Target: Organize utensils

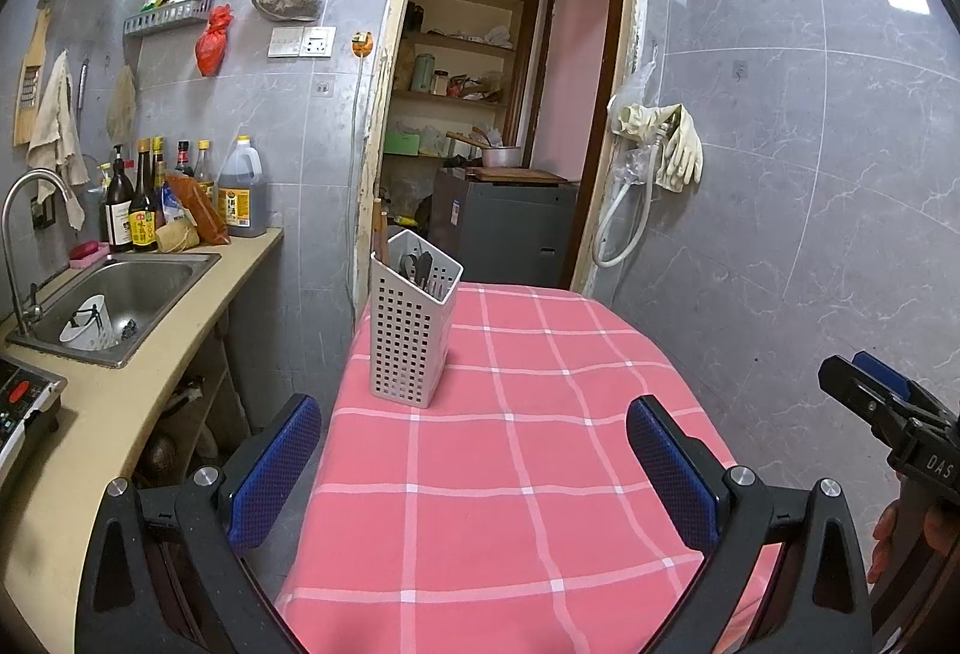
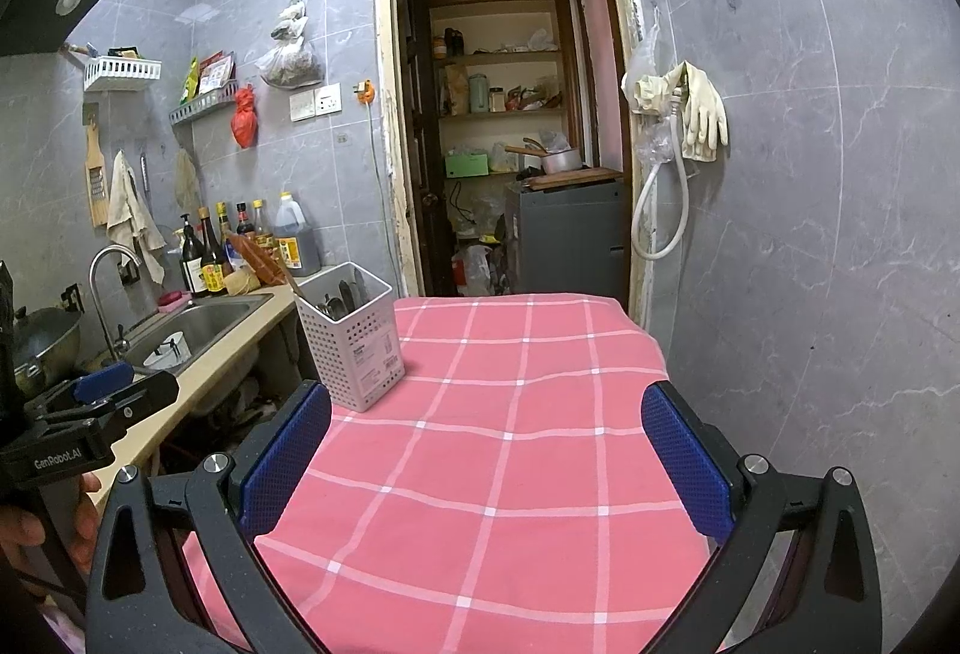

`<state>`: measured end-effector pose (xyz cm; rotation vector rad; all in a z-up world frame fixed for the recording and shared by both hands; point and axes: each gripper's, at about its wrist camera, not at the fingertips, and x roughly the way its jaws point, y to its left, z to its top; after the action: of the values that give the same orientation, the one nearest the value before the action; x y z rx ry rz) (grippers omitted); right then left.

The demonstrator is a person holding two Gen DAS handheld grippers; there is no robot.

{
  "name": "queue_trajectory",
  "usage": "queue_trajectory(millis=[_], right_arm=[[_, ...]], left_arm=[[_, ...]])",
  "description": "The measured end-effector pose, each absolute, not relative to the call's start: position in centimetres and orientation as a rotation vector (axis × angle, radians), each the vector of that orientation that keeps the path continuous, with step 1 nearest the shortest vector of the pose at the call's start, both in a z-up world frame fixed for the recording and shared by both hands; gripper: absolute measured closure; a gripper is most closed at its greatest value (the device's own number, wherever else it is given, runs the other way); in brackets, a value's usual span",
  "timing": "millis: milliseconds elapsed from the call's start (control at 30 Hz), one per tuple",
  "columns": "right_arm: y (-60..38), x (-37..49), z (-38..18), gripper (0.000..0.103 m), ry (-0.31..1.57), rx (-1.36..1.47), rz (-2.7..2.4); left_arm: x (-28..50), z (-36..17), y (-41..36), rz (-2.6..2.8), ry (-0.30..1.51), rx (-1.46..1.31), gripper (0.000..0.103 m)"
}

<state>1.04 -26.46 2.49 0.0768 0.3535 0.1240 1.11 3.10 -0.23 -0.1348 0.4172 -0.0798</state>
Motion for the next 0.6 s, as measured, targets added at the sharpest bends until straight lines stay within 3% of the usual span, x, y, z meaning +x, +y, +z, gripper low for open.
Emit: queue_trajectory(millis=[600], right_arm=[[-26.29,0.91,2.48,0.001,0.354,0.074,0.124]], left_arm=[[0.66,-0.07,3.3,-0.077,0.414,-0.133,0.0]])
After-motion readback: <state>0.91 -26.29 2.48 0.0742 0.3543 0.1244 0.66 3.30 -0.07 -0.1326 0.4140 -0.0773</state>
